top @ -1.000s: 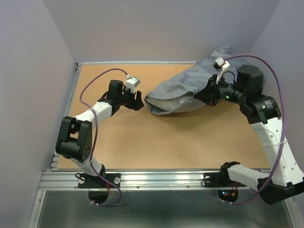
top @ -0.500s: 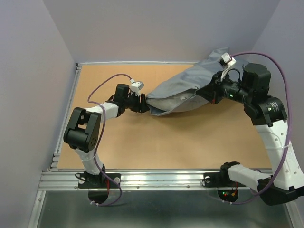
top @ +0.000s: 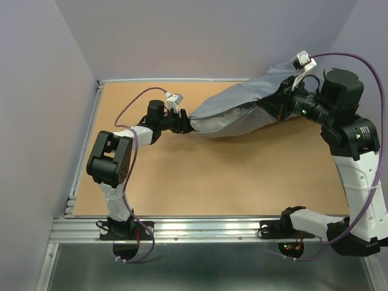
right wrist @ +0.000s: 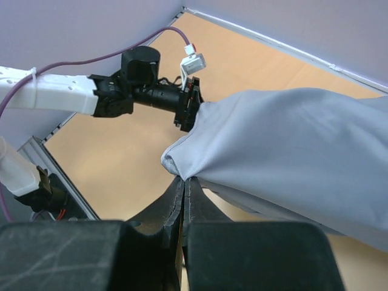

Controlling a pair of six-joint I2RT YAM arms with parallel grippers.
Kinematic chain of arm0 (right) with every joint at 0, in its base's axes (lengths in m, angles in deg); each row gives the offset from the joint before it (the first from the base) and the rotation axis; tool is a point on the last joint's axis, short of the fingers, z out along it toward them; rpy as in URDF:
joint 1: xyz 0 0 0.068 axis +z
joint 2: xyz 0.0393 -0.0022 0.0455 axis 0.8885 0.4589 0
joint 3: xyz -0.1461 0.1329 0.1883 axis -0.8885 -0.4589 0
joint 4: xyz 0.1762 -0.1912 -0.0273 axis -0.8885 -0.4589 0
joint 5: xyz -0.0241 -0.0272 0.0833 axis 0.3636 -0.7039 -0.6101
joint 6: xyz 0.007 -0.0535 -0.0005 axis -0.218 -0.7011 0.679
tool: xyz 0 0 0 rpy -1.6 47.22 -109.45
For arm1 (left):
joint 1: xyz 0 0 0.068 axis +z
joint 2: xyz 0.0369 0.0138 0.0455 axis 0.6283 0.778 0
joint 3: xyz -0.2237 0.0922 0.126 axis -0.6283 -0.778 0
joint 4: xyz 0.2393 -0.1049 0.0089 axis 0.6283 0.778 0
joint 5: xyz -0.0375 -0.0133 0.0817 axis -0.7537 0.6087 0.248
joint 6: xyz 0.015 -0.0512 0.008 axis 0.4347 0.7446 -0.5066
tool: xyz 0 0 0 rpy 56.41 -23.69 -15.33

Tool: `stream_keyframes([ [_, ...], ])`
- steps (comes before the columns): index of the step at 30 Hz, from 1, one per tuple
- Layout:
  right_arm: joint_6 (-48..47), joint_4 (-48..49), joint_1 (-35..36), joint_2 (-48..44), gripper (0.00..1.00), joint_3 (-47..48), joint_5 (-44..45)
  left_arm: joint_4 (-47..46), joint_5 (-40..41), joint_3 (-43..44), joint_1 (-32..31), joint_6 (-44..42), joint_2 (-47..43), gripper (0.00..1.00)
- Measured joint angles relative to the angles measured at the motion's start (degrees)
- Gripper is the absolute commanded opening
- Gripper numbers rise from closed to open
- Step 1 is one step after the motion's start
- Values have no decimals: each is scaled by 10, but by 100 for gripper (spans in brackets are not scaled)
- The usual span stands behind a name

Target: Put the pillow into the pillowcase

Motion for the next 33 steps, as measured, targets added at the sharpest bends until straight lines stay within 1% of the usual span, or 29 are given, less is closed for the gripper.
stream_keyframes([
  [7, -1, -2, 0, -8, 1, 0, 3, -37, -58, -52, 9, 36, -99, 55],
  [9, -1, -3, 0, -10, 1, 0, 2, -47, -66, -62, 9, 40, -120, 52],
  [10, -1, -2, 0, -11, 0, 0, 2, -48, -67, -63, 9, 41, -123, 49],
  [11, -1, -3, 0, -11, 1, 0, 2, -53, -68, -66, 9, 42, -128, 39],
  [13, -1, -3, 0, -10, 0, 1, 2, -59, -63, -67, 9, 47, -125, 24],
  [14, 0, -4, 0, -8, 1, 2, 2, -60, -61, -66, 9, 51, -119, 6],
  [15, 0, -7, 0, -4, 1, 9, 2, -59, -57, -63, 9, 51, -111, 0],
  [18, -3, -12, 0, 19, 1, 46, 7, -37, -44, -22, 14, 50, -68, 0],
  [22, -28, -16, 0, 61, 1, 129, 60, 50, -34, 66, 32, 25, -63, 0],
  [25, -58, -8, 0, 80, 0, 182, 112, 133, -6, 200, 61, 0, -80, 0],
  [26, -74, -2, 0, 85, 1, 202, 137, 158, 10, 257, 70, -9, -88, 0],
  [28, -107, 29, 0, 98, 1, 248, 193, 184, 41, 354, 82, -20, -101, 0],
  [29, -118, 42, 0, 101, 1, 262, 211, 190, 63, 419, 87, -27, -115, 0],
  [31, -161, 90, 0, 101, 1, 284, 257, 192, 96, 497, 88, -36, -144, 0],
  [33, -191, 129, 0, 95, 0, 289, 284, 194, 117, 573, 89, -38, -175, 0],
])
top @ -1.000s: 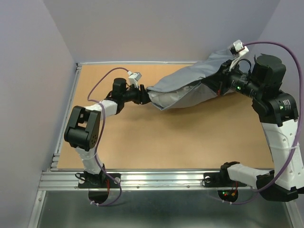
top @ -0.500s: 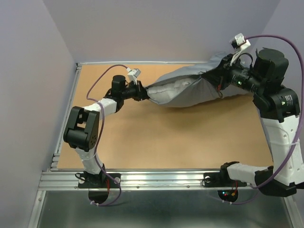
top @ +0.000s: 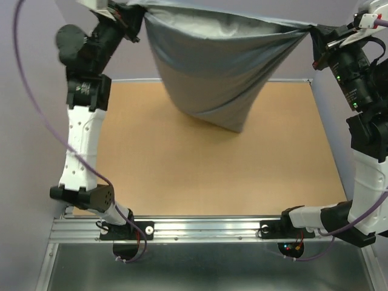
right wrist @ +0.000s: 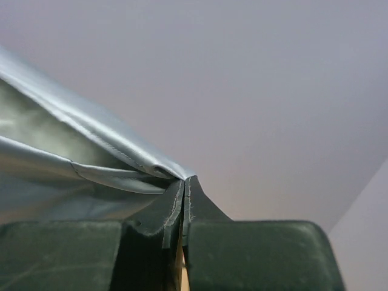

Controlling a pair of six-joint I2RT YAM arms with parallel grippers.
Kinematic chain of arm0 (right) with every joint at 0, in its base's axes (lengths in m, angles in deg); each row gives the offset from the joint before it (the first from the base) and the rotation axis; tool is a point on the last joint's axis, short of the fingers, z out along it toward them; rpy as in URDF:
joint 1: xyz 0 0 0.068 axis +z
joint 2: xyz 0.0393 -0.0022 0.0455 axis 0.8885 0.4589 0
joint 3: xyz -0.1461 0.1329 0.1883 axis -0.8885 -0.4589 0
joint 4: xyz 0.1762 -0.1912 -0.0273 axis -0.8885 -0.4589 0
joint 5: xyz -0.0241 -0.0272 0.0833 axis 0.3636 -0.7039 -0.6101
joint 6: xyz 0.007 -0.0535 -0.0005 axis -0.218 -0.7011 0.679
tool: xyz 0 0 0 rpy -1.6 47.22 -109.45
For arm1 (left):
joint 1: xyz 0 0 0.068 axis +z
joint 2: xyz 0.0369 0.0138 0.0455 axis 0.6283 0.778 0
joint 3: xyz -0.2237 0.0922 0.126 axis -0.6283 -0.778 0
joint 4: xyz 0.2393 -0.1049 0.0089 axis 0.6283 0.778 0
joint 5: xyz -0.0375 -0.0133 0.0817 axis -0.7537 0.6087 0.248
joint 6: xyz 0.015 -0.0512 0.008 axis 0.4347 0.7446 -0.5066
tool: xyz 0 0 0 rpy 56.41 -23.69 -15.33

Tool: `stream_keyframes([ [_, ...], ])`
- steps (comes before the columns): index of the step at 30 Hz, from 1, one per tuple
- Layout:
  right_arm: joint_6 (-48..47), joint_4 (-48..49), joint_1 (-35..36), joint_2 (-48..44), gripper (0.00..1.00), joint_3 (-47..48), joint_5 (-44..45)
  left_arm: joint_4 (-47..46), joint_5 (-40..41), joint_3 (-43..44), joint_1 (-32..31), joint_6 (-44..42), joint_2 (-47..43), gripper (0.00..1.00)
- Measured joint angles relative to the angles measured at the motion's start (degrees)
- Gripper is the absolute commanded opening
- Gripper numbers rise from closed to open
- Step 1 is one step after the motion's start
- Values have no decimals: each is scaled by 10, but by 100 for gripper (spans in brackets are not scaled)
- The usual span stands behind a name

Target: Put the pillow into the pillowcase

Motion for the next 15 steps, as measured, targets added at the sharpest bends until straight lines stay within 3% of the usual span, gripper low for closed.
stream_keyframes([
  [3, -12, 35, 1, -5, 1, -7, 8, -22, 15, 43, -11, -11, -55, 0],
  [7, 39, 92, 1, -79, 1, -179, -56, 22, 38, 28, -81, -54, -117, 0],
  [10, 111, 78, 1, -101, 0, -279, -148, 94, 31, 36, -109, -76, -119, 0],
  [13, 139, 57, 1, -52, 0, -262, -194, 158, 58, 45, -109, -94, -99, 0],
  [15, 137, 36, 1, 7, 0, -189, -189, 177, 103, 49, -106, -107, -76, 0],
])
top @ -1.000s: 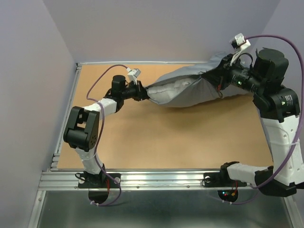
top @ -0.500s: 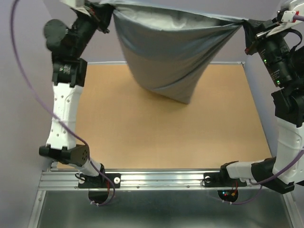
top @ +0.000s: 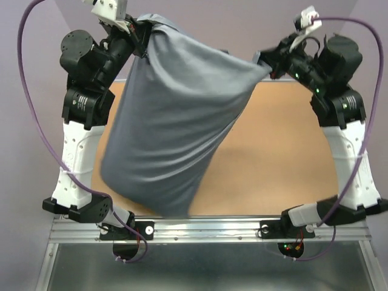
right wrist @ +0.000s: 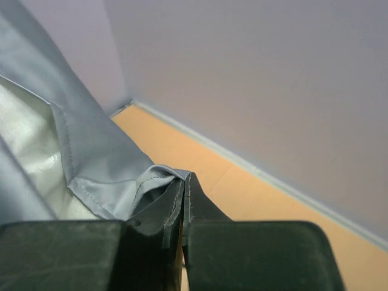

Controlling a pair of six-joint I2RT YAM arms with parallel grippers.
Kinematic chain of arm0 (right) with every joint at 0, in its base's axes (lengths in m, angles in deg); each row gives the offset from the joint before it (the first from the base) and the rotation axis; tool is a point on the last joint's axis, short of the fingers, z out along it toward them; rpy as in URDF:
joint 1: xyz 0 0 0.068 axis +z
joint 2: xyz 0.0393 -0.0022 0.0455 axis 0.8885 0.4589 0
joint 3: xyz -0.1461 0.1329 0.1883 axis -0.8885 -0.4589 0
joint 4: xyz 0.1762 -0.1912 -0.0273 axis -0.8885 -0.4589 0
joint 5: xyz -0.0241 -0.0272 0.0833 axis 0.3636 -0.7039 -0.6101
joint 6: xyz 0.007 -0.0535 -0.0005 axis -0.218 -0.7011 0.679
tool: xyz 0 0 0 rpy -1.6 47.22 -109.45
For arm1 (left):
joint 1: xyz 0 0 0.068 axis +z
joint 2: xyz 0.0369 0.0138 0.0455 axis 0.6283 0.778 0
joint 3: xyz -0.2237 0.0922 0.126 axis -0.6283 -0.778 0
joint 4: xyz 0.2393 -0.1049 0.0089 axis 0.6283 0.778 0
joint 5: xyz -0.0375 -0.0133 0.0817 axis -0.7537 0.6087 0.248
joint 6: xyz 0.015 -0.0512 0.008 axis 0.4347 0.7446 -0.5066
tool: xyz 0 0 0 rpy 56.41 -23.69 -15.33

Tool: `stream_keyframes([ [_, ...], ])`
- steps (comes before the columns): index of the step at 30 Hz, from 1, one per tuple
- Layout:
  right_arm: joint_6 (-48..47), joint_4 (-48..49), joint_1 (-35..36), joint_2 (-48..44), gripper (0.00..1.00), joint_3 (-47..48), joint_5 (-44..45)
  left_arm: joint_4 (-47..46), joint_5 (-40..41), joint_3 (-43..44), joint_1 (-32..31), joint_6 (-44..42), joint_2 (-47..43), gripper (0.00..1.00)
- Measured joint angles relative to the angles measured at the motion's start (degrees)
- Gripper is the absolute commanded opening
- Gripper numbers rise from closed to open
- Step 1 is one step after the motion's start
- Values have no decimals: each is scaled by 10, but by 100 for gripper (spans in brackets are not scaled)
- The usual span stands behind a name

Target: Put the pillow into the pillowcase

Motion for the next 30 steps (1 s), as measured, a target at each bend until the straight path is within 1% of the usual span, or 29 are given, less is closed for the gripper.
stream_keyframes([
  [1, -10, -2, 0, 45, 1, 65, 13, 11, 37, 0, 5, -10, 11, 0],
  [2, -16, 7, 0, 72, 1, 105, 23, 17, 54, 0, 10, -13, 13, 0],
  [4, -35, 19, 0, 106, 1, 176, 59, 19, 95, -5, 18, -26, 10, 0],
  [5, -42, 28, 0, 110, 1, 196, 74, 17, 105, -9, 21, -30, 3, 0],
  [10, -55, 75, -2, 59, 1, 201, 119, 17, 98, -13, 16, -38, -38, 0],
  [12, -55, 87, -2, 39, 1, 201, 121, 12, 99, -13, 16, -37, -54, 0],
  [14, -53, 101, -2, 17, 1, 179, 106, 16, 87, -6, 20, -37, -61, 0],
  [16, -50, 108, -1, -16, 1, 114, 80, 23, 72, -17, 21, -26, -74, 0],
  [18, -51, 114, 0, -46, 0, 43, 73, 13, 52, -96, 23, -19, -107, 0],
  [20, -54, 98, 0, -55, 1, 1, 77, 38, 50, -176, 23, -9, -146, 0],
  [22, -60, 80, 0, -35, 1, -1, 92, 72, 51, -189, 24, -3, -151, 0],
  [23, -64, 78, 0, -23, 0, 1, 102, 81, 52, -189, 24, 1, -144, 0],
  [25, -75, 63, 0, 16, 0, 34, 132, 84, 53, -184, 24, 5, -129, 0],
  [27, -92, 50, 0, 61, 0, 110, 165, 83, 58, -157, 23, 11, -117, 0],
  [30, -110, 51, 0, 91, 0, 201, 190, 65, 78, -109, 24, 12, -115, 0],
])
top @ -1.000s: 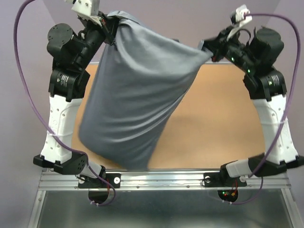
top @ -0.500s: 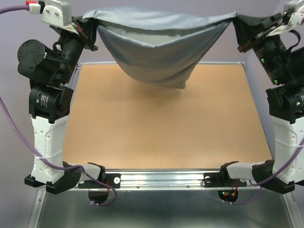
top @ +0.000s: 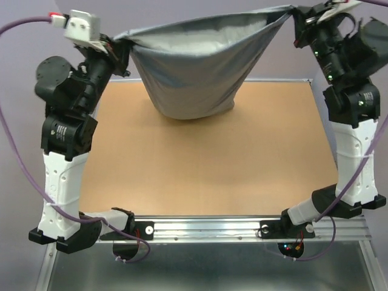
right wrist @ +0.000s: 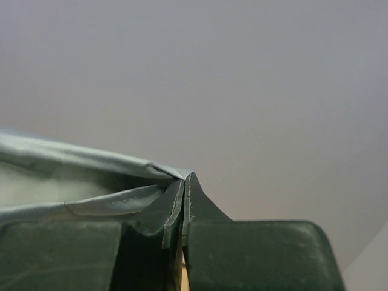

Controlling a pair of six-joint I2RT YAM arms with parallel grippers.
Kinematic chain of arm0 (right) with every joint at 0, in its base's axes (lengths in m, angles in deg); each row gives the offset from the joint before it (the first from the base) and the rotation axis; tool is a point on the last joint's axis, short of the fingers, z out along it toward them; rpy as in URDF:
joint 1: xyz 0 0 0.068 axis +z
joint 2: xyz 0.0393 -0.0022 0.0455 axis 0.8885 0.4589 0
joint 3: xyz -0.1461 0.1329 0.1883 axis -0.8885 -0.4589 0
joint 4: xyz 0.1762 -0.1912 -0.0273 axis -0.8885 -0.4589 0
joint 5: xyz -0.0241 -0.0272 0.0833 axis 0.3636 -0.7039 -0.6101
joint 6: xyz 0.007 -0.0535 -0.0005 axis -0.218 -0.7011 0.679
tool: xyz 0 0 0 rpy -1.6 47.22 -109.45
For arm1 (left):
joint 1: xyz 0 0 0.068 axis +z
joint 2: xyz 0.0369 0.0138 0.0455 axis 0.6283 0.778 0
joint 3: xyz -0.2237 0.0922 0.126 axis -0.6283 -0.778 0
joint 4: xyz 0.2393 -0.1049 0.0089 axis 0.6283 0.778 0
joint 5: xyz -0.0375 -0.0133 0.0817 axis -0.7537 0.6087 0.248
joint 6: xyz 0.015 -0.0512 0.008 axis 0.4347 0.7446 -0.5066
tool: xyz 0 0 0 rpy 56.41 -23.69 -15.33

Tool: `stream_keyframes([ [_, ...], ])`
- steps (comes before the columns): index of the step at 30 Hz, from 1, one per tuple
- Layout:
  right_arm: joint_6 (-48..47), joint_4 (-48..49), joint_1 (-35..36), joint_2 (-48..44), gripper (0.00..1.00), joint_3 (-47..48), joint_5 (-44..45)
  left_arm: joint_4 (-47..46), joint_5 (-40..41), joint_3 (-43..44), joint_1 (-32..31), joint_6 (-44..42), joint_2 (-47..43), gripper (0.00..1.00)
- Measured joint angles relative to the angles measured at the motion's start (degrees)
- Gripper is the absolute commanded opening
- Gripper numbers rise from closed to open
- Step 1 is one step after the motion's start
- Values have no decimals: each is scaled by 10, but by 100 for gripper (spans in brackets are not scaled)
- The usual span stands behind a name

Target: Put the pillow into the pillowcase

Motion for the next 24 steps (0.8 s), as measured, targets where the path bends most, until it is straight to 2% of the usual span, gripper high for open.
stream_keyframes([
  [3, -23, 27, 2, -3, 1, 59, -3, -38, 38, 75, -2, -1, 11, 0],
  [7, -42, 84, 12, -46, 1, 48, -41, -112, 57, 123, -9, -8, 17, 0],
  [12, -66, 135, 13, -104, 0, -87, -64, -171, 68, 76, -9, -13, 17, 0],
  [19, -106, 122, 3, -115, 1, -337, -1, -180, 68, -37, -3, -21, 85, 0],
  [24, -124, 78, -9, -83, 1, -357, 38, -184, 38, -30, -2, -16, 229, 0],
])
